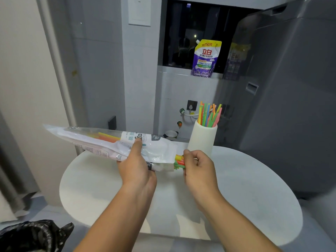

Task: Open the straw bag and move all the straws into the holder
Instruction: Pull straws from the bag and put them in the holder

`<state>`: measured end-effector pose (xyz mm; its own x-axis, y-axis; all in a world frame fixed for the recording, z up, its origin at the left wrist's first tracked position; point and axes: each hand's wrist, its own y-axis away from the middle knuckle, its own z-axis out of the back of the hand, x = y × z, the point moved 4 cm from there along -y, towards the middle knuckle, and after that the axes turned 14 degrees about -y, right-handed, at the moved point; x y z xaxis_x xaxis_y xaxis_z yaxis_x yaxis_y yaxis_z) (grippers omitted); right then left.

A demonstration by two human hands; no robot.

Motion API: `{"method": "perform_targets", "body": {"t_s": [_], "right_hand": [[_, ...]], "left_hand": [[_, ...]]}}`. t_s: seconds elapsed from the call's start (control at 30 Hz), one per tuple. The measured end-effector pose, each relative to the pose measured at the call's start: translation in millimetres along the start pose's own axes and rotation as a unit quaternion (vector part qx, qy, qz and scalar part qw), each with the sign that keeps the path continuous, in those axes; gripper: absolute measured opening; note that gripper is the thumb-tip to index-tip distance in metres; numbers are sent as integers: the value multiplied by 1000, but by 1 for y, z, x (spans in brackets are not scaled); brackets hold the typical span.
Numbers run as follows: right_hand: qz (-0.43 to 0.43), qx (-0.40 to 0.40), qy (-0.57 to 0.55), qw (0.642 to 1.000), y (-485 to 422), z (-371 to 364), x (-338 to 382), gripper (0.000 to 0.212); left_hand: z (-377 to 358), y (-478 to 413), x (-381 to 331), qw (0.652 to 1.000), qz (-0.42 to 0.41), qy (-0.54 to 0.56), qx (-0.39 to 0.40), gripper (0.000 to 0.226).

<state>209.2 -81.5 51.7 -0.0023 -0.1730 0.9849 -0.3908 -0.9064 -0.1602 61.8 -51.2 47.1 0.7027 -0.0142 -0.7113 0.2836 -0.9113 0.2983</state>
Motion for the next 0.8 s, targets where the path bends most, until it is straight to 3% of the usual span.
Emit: {"method": "perform_targets", "body": {"t_s": [0.1,0.23,0.57,0.8], "right_hand": [[6,-34,-22,999,-3,10,0,45],[-36,10,-23,999,2,10,-3,42],[94,20,27,995,6,13,5,27],[115,50,61,990,2,15,6,23]], "left_hand": [[3,-5,-3,1000,0,8,-8,41],[6,-9,2,1000,12,10,-16,44],[8,-27,18,999,44,16,9,42],[10,-37,19,998,44,19,29,40]]}}
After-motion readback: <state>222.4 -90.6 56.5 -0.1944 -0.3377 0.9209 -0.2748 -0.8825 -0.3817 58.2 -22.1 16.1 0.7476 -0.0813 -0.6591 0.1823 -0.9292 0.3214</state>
